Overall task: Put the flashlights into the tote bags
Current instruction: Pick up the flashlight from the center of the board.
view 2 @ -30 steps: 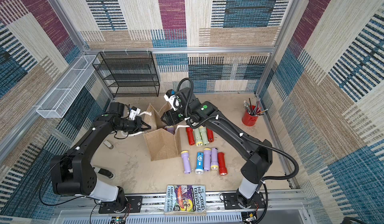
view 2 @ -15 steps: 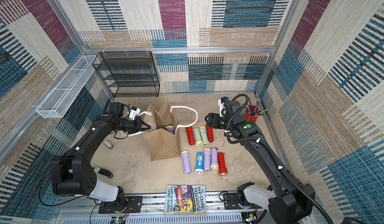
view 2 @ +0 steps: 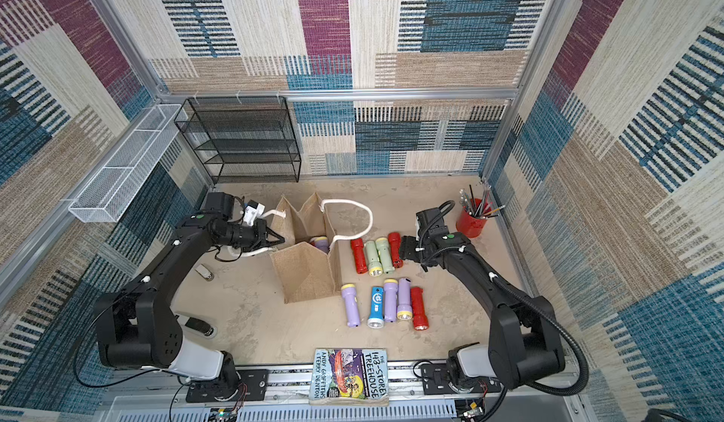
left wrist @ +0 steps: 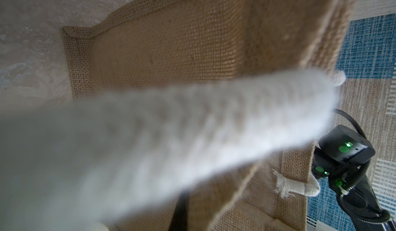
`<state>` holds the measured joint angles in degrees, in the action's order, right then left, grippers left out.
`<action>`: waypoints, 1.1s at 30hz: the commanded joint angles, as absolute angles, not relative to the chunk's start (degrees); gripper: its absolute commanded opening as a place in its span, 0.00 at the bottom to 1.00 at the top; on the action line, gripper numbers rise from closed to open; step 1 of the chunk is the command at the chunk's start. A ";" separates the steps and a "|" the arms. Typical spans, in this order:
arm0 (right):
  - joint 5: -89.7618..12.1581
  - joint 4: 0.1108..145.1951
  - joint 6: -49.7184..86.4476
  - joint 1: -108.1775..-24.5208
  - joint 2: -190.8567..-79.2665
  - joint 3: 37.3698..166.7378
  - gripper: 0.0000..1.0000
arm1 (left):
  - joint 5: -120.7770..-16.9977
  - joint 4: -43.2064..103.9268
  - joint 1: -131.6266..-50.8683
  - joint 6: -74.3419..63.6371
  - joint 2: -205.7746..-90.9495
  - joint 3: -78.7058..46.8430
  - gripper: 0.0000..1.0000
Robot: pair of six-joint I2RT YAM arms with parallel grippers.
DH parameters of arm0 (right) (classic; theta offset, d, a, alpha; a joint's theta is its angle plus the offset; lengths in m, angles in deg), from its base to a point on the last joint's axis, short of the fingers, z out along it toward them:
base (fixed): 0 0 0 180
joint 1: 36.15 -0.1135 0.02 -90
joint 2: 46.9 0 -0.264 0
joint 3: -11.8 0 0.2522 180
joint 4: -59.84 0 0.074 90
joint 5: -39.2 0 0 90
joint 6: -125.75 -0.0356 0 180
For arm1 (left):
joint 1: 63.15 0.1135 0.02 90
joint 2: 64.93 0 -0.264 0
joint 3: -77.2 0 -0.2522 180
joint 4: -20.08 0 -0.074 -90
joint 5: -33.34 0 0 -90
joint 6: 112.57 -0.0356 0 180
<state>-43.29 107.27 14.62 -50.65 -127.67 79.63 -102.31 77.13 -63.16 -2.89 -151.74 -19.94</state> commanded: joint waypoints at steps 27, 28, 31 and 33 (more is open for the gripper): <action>-51.55 102.61 16.69 -55.01 -145.20 84.27 0.64 | -102.97 77.70 -63.06 -4.47 -151.86 -19.84 0.03; -52.04 102.74 16.83 -54.98 -145.40 84.34 0.63 | -102.95 77.68 -63.06 -4.51 -151.92 -19.85 0.03; -53.61 103.13 17.15 -55.11 -146.17 84.36 0.61 | -103.04 77.70 -63.06 -4.38 -151.87 -19.94 0.03; -54.61 103.31 17.51 -55.22 -146.84 84.19 0.60 | -102.97 77.70 -63.06 -4.47 -151.94 -19.95 0.03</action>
